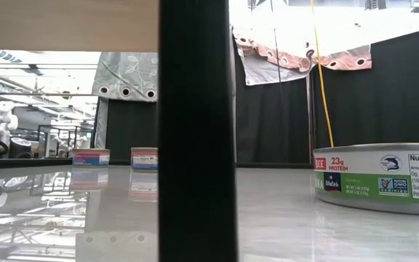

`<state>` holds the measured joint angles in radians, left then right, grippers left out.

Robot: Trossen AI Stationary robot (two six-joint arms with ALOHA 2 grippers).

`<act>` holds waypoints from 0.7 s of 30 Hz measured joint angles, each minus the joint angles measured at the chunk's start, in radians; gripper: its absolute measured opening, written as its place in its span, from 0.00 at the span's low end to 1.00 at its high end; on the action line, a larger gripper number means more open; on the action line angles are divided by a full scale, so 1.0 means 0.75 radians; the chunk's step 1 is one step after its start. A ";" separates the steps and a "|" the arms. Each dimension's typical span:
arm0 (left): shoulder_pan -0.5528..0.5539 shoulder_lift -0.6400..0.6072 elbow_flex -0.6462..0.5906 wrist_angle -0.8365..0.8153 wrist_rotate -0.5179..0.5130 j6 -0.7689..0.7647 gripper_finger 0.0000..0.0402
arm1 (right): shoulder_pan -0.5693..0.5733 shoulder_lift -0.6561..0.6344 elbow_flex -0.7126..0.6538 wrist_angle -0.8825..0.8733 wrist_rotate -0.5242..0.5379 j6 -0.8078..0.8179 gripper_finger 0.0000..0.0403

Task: Stack canned seafood by type on shelf
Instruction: Put the green blue tuna can on the shelf, then stack the green white tuna can on top of other green white tuna can on the shelf

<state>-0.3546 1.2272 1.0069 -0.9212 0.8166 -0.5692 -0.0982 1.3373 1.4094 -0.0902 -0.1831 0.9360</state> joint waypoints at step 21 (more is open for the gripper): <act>0.074 -0.161 0.212 -0.392 -0.295 -0.203 0.78 | -0.122 0.001 0.000 -0.181 0.139 0.215 0.76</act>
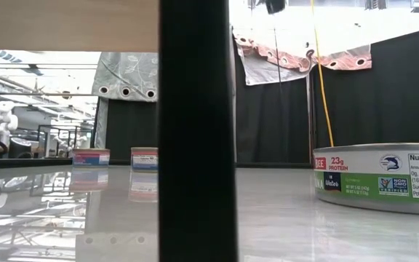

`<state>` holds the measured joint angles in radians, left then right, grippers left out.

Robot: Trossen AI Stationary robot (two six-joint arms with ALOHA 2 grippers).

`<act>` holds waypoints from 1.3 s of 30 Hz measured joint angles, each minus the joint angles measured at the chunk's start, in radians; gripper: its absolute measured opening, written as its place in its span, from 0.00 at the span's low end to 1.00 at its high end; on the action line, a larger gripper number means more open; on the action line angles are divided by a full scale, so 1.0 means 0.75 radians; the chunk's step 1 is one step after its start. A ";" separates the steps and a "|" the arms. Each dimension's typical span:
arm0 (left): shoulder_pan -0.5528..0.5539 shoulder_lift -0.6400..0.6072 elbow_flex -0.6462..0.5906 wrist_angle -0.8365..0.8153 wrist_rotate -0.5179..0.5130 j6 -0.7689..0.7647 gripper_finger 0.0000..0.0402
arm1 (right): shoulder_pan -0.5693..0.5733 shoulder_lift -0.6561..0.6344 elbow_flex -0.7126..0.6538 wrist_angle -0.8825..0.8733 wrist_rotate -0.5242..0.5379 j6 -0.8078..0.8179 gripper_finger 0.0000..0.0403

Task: Stack canned seafood by type on shelf
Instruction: Stack the green white tuna can on top of other green white tuna can on the shelf

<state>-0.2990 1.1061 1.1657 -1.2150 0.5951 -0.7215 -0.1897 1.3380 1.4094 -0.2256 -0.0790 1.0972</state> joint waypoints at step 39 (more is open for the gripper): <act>0.649 -0.024 0.257 0.423 -0.847 0.209 0.60 | -0.622 0.874 0.000 -0.283 -0.305 -0.539 0.00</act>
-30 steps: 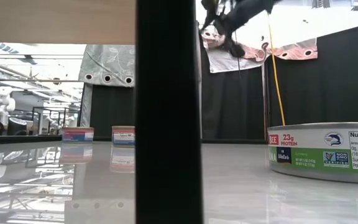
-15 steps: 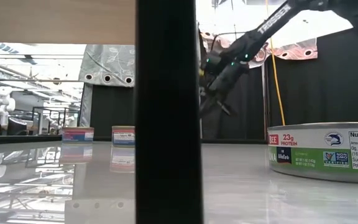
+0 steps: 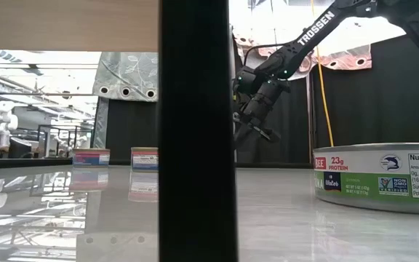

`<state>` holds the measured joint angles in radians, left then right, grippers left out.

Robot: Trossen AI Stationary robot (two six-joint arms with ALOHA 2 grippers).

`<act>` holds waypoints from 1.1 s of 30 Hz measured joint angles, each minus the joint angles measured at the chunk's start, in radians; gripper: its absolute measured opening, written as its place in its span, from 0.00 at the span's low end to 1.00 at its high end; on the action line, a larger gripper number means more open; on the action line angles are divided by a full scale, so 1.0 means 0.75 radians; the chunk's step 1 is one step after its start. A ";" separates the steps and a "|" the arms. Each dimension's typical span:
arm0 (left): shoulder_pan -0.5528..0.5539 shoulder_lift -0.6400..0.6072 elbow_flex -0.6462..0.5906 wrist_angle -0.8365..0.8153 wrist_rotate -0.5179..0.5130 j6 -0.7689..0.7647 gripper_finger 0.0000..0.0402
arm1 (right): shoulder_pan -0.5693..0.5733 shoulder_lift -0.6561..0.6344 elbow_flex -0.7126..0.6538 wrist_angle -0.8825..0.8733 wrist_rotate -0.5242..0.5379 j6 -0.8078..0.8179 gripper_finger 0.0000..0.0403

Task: Stack canned seafood by type on shelf
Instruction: Stack the green white tuna can on top of other green white tuna can on the shelf

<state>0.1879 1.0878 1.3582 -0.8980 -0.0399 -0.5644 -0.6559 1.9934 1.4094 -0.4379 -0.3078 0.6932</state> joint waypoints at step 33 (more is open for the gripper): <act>0.076 -0.065 -0.001 -0.001 0.059 0.096 0.60 | 0.053 0.046 0.071 0.000 0.047 0.051 0.00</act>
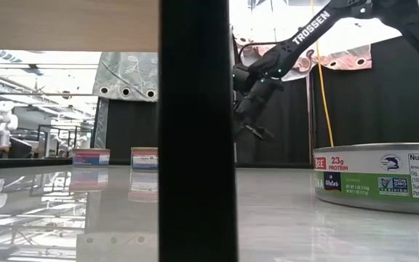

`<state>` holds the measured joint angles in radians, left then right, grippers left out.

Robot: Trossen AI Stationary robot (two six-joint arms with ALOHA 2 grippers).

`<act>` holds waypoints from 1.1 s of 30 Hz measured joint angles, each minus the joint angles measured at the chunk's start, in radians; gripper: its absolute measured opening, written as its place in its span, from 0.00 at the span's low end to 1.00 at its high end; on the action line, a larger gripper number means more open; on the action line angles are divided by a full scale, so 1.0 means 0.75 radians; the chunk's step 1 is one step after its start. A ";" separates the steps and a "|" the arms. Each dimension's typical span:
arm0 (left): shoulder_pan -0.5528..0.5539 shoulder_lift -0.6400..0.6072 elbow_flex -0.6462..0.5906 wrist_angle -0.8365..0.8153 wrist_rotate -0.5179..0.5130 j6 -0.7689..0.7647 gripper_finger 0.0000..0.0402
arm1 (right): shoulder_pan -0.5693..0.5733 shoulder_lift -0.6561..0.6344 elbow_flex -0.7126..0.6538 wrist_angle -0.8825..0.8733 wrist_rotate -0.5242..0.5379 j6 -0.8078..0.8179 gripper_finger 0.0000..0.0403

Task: Stack canned seafood by type on shelf
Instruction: Stack the green white tuna can on top of other green white tuna can on the shelf

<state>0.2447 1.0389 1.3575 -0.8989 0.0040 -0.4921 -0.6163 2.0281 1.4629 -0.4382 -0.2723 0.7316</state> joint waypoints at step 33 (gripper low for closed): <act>0.000 0.000 0.000 -0.001 0.001 -0.029 0.60 | 0.068 0.048 0.002 -0.271 0.045 -0.195 0.00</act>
<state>0.2447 1.0389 1.3575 -0.8993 0.0044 -0.5137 -0.5650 2.0638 1.4647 -0.6412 -0.2389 0.5857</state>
